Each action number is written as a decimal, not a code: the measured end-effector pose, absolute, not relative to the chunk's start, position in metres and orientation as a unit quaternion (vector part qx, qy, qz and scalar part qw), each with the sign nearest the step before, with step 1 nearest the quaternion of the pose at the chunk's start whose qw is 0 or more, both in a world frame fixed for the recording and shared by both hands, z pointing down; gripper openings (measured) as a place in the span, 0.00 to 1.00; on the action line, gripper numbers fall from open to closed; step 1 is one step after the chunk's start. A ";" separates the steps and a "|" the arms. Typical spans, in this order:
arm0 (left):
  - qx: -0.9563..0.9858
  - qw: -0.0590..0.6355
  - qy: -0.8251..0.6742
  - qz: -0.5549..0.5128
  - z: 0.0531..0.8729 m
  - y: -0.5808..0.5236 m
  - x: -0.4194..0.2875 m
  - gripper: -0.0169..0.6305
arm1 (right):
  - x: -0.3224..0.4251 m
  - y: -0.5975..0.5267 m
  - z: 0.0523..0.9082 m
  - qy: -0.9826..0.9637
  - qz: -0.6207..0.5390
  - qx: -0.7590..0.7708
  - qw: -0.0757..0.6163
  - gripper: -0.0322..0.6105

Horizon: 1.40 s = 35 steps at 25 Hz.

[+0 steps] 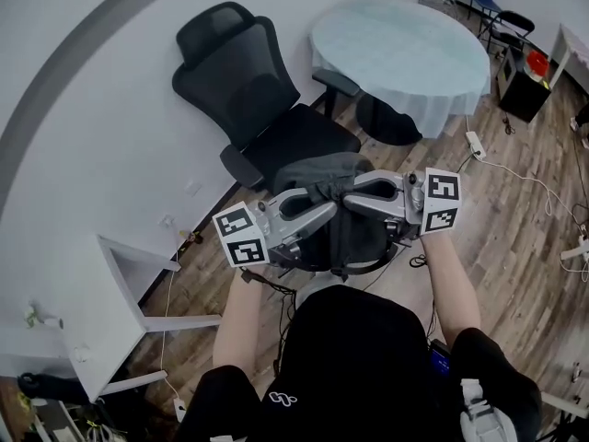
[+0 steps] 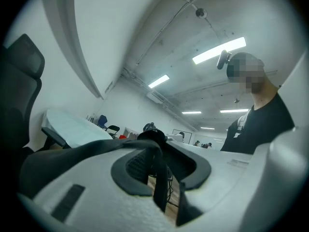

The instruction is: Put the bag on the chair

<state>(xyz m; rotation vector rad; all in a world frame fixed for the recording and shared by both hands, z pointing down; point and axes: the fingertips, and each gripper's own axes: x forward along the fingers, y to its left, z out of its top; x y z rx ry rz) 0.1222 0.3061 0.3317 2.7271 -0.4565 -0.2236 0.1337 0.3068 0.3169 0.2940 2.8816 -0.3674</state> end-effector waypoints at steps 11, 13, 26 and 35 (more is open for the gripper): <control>0.962 0.205 -0.159 -0.087 0.359 0.166 0.077 0.16 | 0.088 0.166 0.343 0.981 -0.144 0.089 0.095 0.11; 0.961 0.214 -0.156 -0.085 0.368 0.134 0.066 0.16 | 0.076 0.133 0.352 0.979 -0.157 0.092 0.095 0.11; 0.946 0.301 -0.114 -0.044 0.425 -0.097 -0.031 0.17 | -0.023 -0.101 0.408 0.953 -0.268 0.101 0.098 0.11; 0.945 0.295 -0.134 -0.042 0.421 -0.167 -0.064 0.17 | -0.056 -0.171 0.405 0.949 -0.287 0.088 0.098 0.11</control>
